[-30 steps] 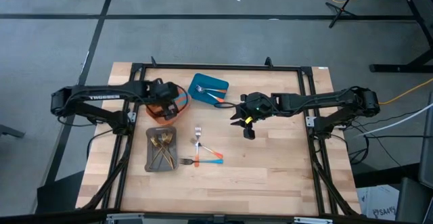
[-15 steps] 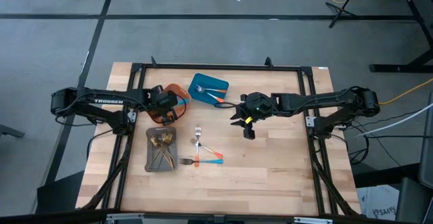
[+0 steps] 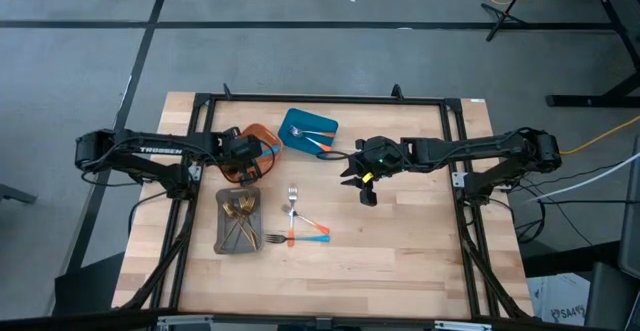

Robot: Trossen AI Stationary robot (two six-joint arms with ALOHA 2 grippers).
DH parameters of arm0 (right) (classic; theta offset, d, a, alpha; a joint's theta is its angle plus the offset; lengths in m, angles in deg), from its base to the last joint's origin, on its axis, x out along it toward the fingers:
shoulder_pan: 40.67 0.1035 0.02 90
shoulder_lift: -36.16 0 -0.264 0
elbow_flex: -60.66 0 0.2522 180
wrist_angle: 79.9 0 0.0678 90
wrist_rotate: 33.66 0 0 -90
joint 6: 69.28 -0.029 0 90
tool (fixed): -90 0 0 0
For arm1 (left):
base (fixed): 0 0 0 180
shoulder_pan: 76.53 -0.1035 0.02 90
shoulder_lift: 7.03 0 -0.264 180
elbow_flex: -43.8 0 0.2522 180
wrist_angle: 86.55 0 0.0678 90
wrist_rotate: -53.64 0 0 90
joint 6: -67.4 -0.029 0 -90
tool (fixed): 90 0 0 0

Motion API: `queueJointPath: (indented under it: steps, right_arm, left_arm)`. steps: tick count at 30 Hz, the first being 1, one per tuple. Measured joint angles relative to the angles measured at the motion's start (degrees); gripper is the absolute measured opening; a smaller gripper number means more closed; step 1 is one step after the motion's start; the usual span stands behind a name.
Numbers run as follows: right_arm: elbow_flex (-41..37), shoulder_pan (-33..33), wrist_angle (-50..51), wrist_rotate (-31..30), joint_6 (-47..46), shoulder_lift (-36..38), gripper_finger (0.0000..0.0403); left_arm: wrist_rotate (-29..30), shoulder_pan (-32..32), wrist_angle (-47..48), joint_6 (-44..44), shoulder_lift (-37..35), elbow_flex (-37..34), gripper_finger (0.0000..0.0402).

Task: Sort silverware by color (type)
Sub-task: Put the blue fork into the orange bin

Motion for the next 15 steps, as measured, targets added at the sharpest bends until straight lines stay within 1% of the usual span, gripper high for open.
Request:
queueJointPath:
  steps: [7,15]
  right_arm:
    - [0.0,0.0,0.0,0.0,0.0,0.0,0.0092]
    - [0.0,0.0,0.0,0.0,0.0,0.0,0.0092]
  left_arm:
    - [0.0,0.0,-1.2,0.0,0.0,0.0,0.0083]
    - [0.3,0.0,-1.0,0.0,0.0,0.2,0.0085]
